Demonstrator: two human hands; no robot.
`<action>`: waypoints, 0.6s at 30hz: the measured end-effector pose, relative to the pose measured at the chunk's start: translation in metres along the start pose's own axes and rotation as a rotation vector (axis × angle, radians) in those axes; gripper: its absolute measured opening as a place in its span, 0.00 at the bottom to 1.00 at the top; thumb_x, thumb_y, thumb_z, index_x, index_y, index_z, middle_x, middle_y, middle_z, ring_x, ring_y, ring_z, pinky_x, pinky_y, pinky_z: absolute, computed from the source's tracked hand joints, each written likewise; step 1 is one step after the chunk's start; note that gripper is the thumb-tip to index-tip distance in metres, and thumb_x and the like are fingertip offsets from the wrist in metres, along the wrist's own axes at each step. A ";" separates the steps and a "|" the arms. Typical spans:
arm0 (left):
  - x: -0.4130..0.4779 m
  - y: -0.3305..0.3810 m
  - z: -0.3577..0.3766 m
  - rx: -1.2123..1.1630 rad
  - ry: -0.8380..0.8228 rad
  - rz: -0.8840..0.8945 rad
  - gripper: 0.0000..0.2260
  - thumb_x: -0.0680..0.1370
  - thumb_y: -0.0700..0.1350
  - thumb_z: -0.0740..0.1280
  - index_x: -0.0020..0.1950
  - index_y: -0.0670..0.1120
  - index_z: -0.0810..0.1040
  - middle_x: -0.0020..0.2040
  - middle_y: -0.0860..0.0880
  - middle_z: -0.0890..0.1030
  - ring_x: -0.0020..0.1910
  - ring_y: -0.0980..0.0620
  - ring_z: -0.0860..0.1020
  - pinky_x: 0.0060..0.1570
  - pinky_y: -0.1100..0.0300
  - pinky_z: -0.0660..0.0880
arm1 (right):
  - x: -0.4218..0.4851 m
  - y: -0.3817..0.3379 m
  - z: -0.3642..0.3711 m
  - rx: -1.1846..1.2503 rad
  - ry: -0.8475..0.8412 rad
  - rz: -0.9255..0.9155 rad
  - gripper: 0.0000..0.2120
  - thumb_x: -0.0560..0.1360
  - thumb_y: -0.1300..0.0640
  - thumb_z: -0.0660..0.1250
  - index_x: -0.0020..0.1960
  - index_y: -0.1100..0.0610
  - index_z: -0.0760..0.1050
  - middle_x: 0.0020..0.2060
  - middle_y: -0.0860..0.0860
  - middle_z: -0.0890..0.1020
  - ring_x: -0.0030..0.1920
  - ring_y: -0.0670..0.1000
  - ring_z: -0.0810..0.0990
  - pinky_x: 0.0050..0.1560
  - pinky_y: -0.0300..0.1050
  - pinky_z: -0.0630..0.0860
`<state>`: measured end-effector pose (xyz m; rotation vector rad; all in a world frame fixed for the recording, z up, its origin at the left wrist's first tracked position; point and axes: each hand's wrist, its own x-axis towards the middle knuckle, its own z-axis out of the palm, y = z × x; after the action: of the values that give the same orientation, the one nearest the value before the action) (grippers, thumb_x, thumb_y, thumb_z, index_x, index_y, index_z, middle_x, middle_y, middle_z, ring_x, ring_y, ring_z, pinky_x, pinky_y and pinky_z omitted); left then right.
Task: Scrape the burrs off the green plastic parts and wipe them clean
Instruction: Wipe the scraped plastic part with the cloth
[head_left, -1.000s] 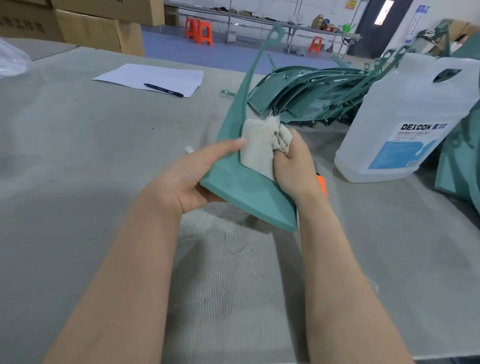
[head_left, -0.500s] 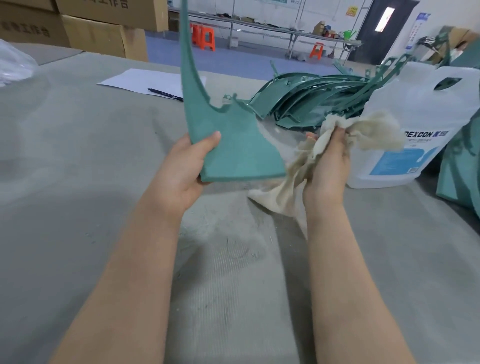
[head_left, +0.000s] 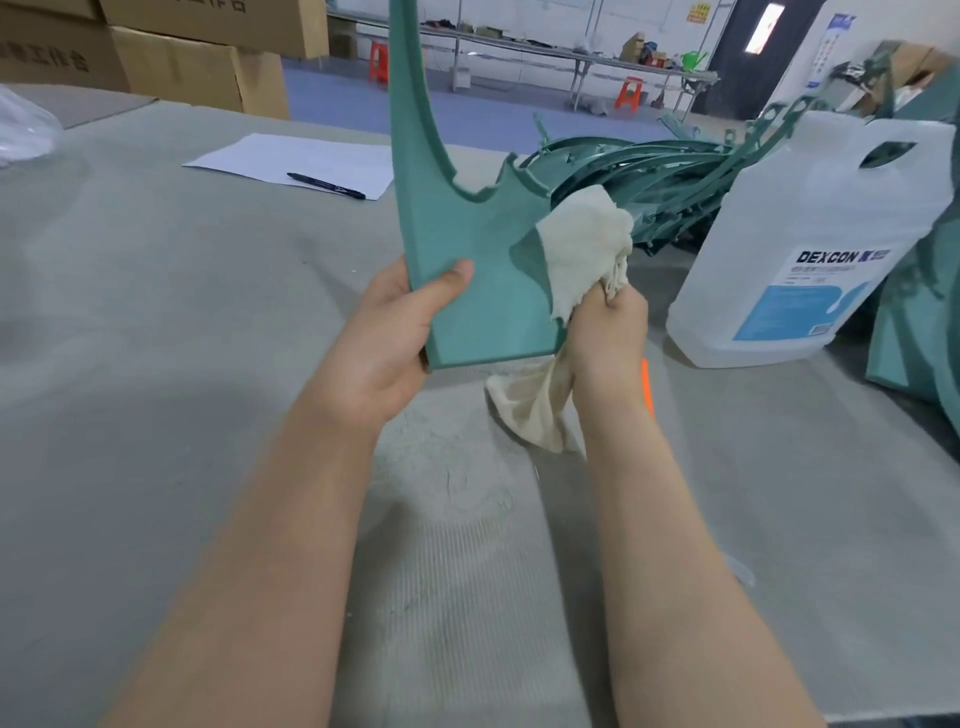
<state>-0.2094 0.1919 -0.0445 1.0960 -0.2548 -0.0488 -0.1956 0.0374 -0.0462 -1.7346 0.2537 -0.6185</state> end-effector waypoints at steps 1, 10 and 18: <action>0.000 0.000 -0.002 0.000 0.006 -0.016 0.09 0.80 0.37 0.62 0.56 0.46 0.79 0.51 0.50 0.85 0.51 0.52 0.83 0.45 0.60 0.80 | -0.001 0.000 0.000 0.009 0.006 -0.001 0.18 0.78 0.67 0.54 0.31 0.52 0.63 0.24 0.43 0.66 0.25 0.42 0.63 0.23 0.31 0.59; 0.002 -0.003 -0.009 -0.049 0.106 -0.105 0.06 0.78 0.42 0.66 0.54 0.46 0.81 0.48 0.51 0.85 0.47 0.54 0.84 0.41 0.61 0.80 | -0.006 0.002 0.006 -0.156 -0.180 -0.163 0.06 0.77 0.62 0.61 0.45 0.51 0.71 0.34 0.42 0.74 0.33 0.41 0.69 0.35 0.35 0.65; 0.004 -0.004 -0.008 -0.034 0.165 -0.117 0.05 0.79 0.42 0.66 0.52 0.47 0.80 0.46 0.53 0.86 0.46 0.56 0.84 0.39 0.63 0.79 | 0.006 0.002 -0.005 0.209 0.272 -0.028 0.10 0.79 0.63 0.57 0.59 0.58 0.69 0.41 0.47 0.75 0.42 0.48 0.75 0.43 0.36 0.72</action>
<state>-0.2032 0.1965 -0.0507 1.0739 -0.0416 -0.0667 -0.1930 0.0303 -0.0463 -1.4546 0.3423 -0.8720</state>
